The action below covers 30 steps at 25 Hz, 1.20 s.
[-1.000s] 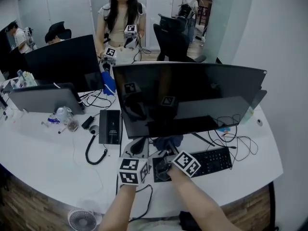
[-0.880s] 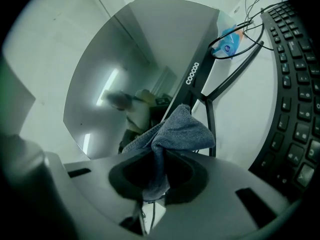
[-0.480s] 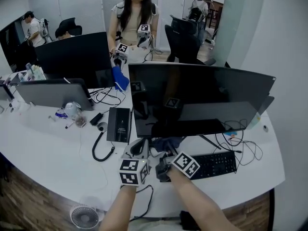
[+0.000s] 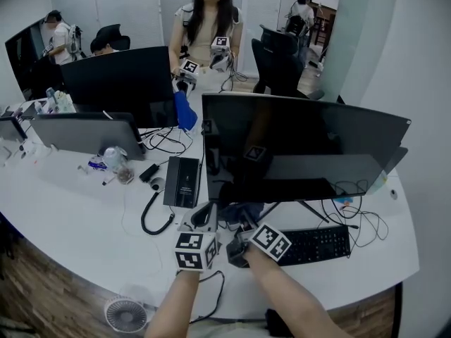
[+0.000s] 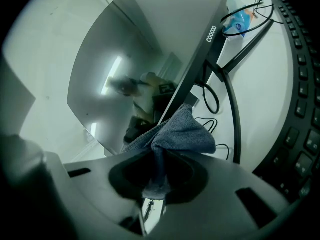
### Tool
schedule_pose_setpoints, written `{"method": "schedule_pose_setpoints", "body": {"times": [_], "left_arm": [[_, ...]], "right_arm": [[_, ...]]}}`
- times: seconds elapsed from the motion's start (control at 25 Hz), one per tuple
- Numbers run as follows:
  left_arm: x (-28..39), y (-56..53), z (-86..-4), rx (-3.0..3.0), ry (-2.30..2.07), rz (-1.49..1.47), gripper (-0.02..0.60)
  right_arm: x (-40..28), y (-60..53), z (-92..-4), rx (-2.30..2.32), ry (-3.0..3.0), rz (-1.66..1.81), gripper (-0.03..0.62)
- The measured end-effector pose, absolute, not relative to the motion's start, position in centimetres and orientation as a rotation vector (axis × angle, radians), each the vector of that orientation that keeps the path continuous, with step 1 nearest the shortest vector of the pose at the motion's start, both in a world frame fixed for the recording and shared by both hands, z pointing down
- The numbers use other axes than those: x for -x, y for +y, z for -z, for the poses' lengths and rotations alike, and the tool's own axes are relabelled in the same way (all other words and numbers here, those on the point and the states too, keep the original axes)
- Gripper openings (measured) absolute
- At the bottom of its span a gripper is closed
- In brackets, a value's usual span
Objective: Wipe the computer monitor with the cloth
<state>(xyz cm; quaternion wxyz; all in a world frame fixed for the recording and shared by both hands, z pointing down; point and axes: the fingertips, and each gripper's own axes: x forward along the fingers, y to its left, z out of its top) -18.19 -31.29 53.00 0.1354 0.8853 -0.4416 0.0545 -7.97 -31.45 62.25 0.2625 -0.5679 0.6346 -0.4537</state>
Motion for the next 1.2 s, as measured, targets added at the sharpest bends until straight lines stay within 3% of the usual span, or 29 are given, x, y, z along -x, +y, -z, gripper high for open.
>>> {"method": "schedule_pose_setpoints", "body": {"times": [1.2], "left_arm": [[25.6, -32.1, -51.7, -2.463, -1.457, -0.079, 0.008]], "right_arm": [[21.0, -32.9, -62.0, 1.312, 2.1, 1.36, 0.057]]}}
